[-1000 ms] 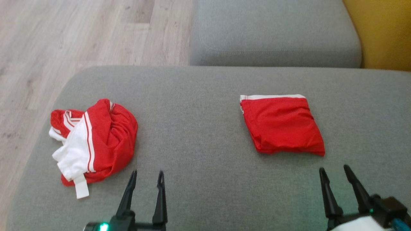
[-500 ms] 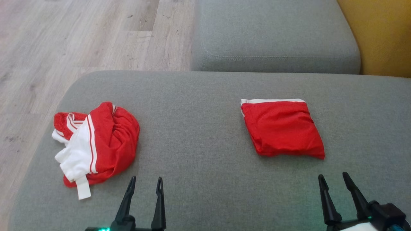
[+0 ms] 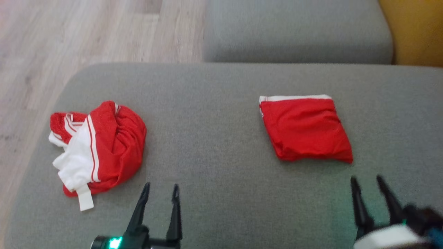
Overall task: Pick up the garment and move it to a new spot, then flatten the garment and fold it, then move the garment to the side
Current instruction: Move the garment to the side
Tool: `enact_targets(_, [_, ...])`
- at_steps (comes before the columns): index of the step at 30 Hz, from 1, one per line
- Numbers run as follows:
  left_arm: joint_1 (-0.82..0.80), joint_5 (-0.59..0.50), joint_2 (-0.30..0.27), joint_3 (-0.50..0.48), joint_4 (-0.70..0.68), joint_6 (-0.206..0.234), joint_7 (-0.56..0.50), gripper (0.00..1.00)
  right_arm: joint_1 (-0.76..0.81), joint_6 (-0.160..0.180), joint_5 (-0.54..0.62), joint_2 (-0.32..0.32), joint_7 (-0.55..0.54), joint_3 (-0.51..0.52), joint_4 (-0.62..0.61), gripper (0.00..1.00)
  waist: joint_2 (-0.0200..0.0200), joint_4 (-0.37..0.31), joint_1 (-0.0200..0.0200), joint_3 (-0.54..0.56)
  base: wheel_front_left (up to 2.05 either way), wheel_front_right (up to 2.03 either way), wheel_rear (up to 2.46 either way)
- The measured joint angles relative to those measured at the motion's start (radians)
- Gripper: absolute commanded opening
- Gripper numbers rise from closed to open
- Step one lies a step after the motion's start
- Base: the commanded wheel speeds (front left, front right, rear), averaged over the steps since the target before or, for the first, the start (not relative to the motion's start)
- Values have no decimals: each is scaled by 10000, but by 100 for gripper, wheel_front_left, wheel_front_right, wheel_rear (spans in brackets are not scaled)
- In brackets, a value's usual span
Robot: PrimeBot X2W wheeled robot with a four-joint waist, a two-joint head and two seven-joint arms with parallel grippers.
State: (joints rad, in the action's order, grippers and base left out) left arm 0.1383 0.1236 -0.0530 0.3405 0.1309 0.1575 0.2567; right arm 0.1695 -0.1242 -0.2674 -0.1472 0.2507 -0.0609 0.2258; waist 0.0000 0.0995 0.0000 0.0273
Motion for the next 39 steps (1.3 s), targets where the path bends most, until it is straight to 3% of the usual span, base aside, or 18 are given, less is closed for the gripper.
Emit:
enact_targets(3, [-336, -2, 0, 207, -12, -6, 0, 100, -993, 0, -366, -393, 0, -29, 337, 100, 0, 25, 0, -375, 0, 0, 0])
enact_targets(9, [-1607, -29, 12, 686, -102, -82, 2, 100, -3716, 0, -1346, -1856, -35, -688, 1649, 100, 0, 165, 6, -1557, 0, 0, 0])
enact_targets(15, [-2429, 552, 15, 1151, -75, -81, 0, 100, -5472, 0, -3434, -3033, -1670, -2033, 2892, 100, -1, 416, 5, -2574, 0, 0, 0])
enact_targets(22, [-2777, 1206, 17, 1411, -52, 31, 0, 100, -6208, 0, -5124, -3793, -2855, -3496, 3664, 100, -1, 673, 1, -3114, 0, 0, 0])
enact_targets(23, [-2801, 1258, 17, 1407, -63, 75, 0, 100, -6279, 0, -5350, -3797, -2984, -3731, 3705, 95, 0, 662, 1, -3149, 0, 0, 0])
enact_targets(24, [-2815, 1306, 17, 1406, -75, 100, 0, 100, -6355, 0, -5576, -3804, -3064, -3948, 3716, 47, -1, 638, 1, -3176, 0, 0, 0])
enact_targets(25, [-2825, 1354, 17, 1398, -88, 104, 0, 100, -6442, 0, -5799, -3824, -3099, -4159, 3693, 7, -1, 611, 0, -3204, 0, 0, 0])
enact_targets(26, [-2836, 1348, 17, 1392, -98, 107, 2, 100, -6556, 0, -5986, -3889, -3097, -4343, 3684, 0, 0, 578, -1, -3242, 0, 0, 0])
enact_targets(33, [-3269, 1208, 19, 1312, -267, 182, 2, 100, -7326, 0, -6218, -4788, -2646, -5116, 3848, 0, -1, 208, 0, -3655, 0, 0, 0])
enact_targets(39, [-3718, 1024, 21, 1262, -420, 125, 2, 100, -7649, 0, -6211, -6341, -2360, -5108, 4056, 0, 0, -330, 0, -4267, 0, 0, 0])
